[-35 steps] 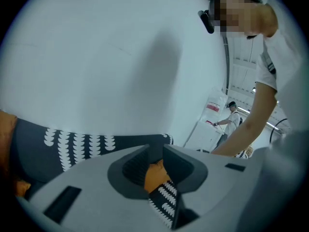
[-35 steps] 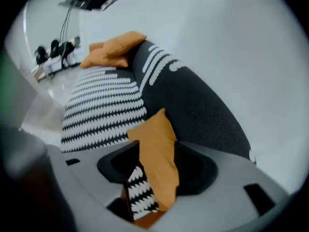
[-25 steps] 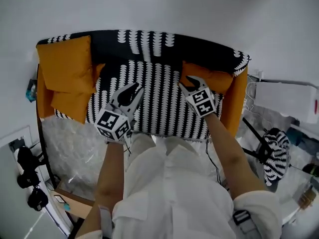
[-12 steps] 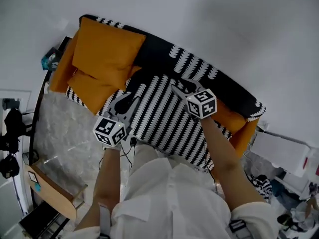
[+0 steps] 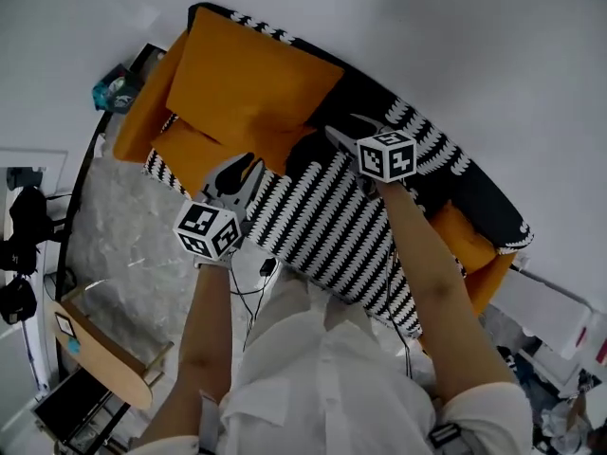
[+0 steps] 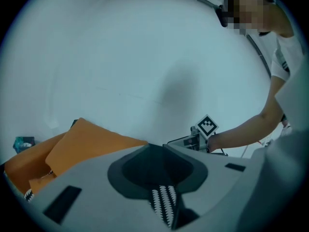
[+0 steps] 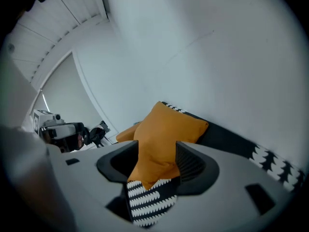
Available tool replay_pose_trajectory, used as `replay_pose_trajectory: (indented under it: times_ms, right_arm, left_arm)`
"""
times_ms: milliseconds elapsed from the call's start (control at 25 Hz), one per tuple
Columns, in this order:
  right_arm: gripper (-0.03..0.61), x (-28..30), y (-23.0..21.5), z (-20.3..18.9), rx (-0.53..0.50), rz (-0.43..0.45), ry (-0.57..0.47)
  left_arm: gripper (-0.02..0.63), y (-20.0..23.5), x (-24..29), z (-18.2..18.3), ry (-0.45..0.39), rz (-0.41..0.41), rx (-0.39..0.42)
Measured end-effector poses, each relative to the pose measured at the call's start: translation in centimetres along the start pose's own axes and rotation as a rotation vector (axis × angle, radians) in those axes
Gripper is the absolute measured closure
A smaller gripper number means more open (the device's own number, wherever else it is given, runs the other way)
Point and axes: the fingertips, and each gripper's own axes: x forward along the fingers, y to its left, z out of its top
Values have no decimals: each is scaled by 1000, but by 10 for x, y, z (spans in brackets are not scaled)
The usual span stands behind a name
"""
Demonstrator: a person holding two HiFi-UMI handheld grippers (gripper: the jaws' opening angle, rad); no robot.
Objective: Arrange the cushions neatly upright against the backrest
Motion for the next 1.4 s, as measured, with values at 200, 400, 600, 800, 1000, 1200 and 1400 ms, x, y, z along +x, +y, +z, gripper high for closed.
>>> replay_pose_trajectory:
  times_ms: [200, 400, 600, 800, 1000, 1200, 1400]
  right_arm:
    - [308, 62, -18, 10, -55, -50, 92]
    - [293, 117, -41, 37, -135, -72, 159]
    - [276, 158, -50, 49, -283, -102, 262]
    - [252, 189, -58, 34, -397, -135, 392]
    - [252, 208, -67, 23, -443, -187, 457]
    - [402, 214, -66, 19, -466, -196, 475]
    - [543, 217, -39, 30, -557, -177, 417]
  left_arm:
    - [517, 50, -7, -2, 14, 22, -8]
    - [517, 93, -14, -4, -6, 85, -48]
    - [517, 110, -15, -5, -25, 119, -75]
    - [517, 120, -11, -8, -28, 126, -85]
    - [517, 130, -10, -10, -26, 138, -105]
    - [517, 128, -7, -15, -21, 134, -115]
    - [518, 117, -10, -17, -4, 118, -106]
